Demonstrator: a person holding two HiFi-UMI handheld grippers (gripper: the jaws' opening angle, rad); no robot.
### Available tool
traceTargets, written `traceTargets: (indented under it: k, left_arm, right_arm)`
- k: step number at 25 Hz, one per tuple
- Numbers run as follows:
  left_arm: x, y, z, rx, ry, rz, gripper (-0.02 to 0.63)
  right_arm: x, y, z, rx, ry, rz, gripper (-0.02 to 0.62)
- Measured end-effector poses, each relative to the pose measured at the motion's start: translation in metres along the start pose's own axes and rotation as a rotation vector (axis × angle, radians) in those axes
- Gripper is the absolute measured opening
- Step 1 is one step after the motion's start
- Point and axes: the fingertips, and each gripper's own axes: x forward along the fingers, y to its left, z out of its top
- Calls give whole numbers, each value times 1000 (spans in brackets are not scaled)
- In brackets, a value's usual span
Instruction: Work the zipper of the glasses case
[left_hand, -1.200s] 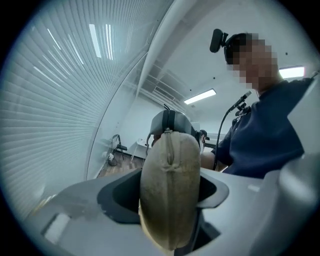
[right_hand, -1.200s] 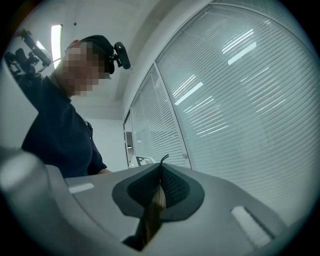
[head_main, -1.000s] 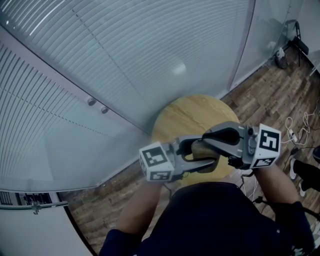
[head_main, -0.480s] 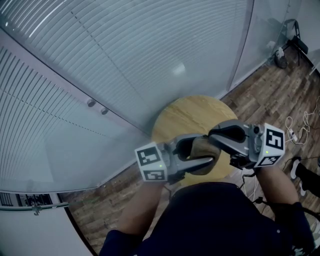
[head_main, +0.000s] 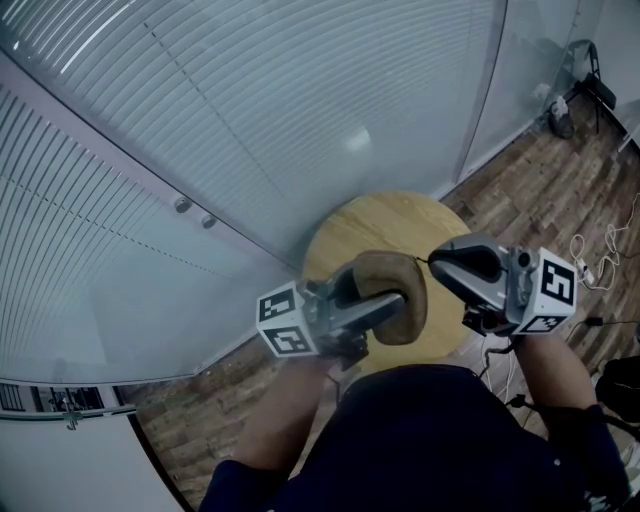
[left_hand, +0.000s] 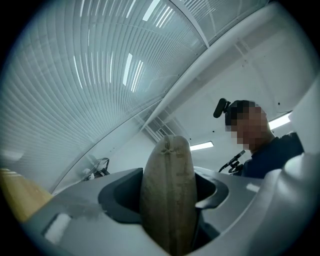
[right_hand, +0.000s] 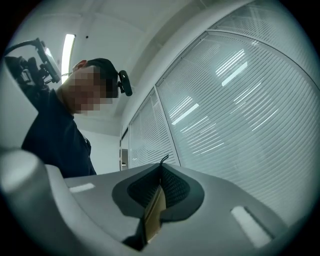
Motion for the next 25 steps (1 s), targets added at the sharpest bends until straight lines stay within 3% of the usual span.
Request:
traceTargets:
  k: [4, 16, 25]
  left_arm:
    - [4, 2, 6, -4, -8, -10, 288]
    - [12, 5, 37, -137, -193, -55, 285]
    - [7, 11, 64, -159, -300, -50, 287]
  right_arm:
    - [-1, -2, 2, -25, 1, -18, 12]
    - [0, -1, 16, -99, -25, -46, 11]
    - [-4, 6, 4, -143, -6, -37, 11]
